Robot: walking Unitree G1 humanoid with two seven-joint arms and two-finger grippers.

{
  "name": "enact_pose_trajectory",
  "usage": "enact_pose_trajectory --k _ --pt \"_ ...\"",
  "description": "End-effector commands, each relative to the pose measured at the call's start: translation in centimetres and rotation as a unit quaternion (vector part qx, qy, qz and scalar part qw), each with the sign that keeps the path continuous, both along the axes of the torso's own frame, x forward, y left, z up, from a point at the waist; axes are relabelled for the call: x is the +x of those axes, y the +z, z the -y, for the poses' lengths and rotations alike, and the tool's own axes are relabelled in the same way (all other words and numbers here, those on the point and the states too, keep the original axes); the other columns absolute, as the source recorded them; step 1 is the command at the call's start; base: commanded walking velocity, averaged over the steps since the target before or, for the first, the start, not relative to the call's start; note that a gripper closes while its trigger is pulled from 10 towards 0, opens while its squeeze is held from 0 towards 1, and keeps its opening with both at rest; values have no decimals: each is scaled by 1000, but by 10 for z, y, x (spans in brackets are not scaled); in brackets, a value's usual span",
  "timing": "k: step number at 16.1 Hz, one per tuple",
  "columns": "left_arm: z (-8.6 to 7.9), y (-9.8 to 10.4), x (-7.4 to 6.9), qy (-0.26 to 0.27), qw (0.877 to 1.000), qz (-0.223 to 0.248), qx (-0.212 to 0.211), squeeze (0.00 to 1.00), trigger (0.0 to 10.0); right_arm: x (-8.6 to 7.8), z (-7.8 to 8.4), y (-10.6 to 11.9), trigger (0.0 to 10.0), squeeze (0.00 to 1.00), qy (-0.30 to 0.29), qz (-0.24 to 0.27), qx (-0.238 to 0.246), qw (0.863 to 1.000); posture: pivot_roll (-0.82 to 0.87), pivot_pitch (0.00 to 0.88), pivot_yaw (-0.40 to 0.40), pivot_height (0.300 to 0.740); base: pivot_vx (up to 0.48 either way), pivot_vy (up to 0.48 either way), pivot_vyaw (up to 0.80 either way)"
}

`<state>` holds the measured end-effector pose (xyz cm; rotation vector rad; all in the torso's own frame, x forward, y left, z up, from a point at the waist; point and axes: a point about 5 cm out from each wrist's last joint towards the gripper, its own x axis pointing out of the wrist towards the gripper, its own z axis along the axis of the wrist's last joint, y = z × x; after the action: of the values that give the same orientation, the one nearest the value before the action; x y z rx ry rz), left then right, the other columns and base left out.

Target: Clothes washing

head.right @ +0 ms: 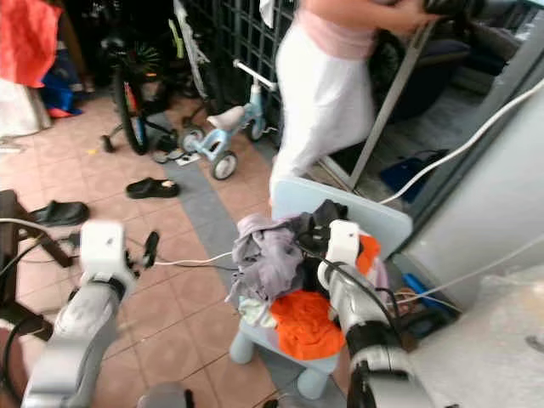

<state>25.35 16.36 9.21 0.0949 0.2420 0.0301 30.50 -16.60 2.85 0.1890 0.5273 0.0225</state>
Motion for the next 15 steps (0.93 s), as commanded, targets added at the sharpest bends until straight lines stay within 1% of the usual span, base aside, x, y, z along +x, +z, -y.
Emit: enact_pose_trajectory --k 1,2,3,5,6,7,9,12,14,15 --pt "6 2 6 -15 1000 10 -3 0 10000 5 -1 18 0 0 1 55 6 998 46 0 -36 740 0 0 0" --pt "9 5 11 -19 1000 17 -4 0 10000 4 0 28 0 0 -2 89 11 996 34 0 -30 740 0 0 0" --pt "11 8 18 -26 999 28 -6 0 10000 -3 -1 52 0 0 11 167 -2 986 7 0 -14 740 0 0 0" --pt "13 5 21 -32 999 28 -5 0 10000 -11 -1 67 0 0 11 211 -9 977 -16 0 3 740 0 0 0" --pt "15 4 23 -37 999 29 -2 0 10000 -14 -2 72 2471 0 18 226 -20 974 -22 0 9 740 0 0 0" --pt "17 4 25 -38 999 32 -3 0 10000 -16 -3 73 9843 0 24 227 -31 973 -27 0 14 740 0 0 0" --pt "20 6 26 -44 998 41 -5 0 10000 -19 -5 76 10000 0 19 233 -30 972 -27 0 16 740 0 0 -772" --pt "18 4 25 -42 998 42 -2 0 10000 -19 -8 80 10000 0 22 238 -36 970 -19 0 9 740 0 0 -775" --pt "15 2 23 -30 999 38 -6 0 10000 -18 -7 81 10000 0 24 239 -39 970 -14 0 4 740 0 -270 -594" --pt "14 2 22 -28 999 37 -5 0 10000 -17 -7 82 10000 0 27 240 -42 970 -14 0 4 740 0 -285 0"
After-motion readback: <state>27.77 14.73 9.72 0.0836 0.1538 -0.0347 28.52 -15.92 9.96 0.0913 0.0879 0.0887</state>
